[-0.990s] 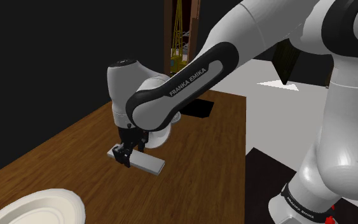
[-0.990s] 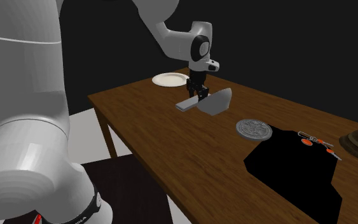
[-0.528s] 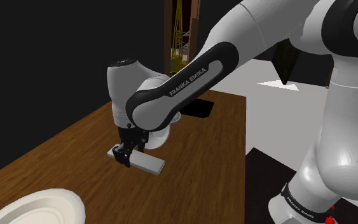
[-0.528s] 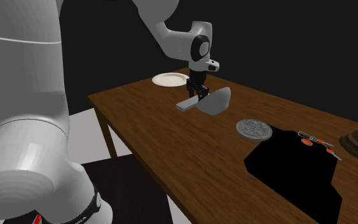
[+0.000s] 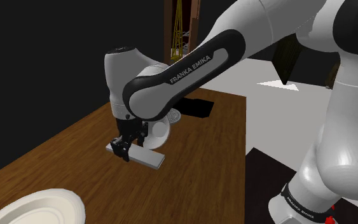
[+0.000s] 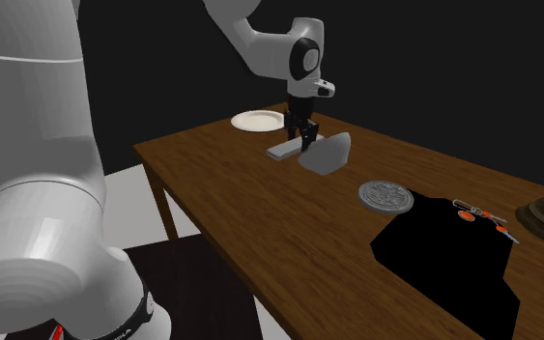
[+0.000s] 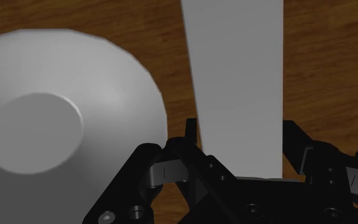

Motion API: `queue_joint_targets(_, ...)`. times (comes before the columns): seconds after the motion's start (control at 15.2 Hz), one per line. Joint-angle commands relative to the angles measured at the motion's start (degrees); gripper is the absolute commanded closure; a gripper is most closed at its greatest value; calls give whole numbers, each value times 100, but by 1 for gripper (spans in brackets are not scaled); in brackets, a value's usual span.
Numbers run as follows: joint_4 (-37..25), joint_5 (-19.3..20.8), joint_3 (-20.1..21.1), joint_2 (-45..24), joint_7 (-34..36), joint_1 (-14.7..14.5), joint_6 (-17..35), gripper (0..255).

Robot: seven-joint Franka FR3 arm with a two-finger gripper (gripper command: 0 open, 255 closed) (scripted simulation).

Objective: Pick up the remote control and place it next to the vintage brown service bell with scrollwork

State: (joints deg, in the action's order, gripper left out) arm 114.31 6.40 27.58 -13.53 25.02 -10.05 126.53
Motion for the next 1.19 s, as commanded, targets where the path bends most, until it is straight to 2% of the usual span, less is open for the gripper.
queue_joint_targets(0.0,-52,-66,19,103,-45,22,-142,255)
queue_joint_targets(1.12,-801,-376,83,614,-239,91,-1338,255)
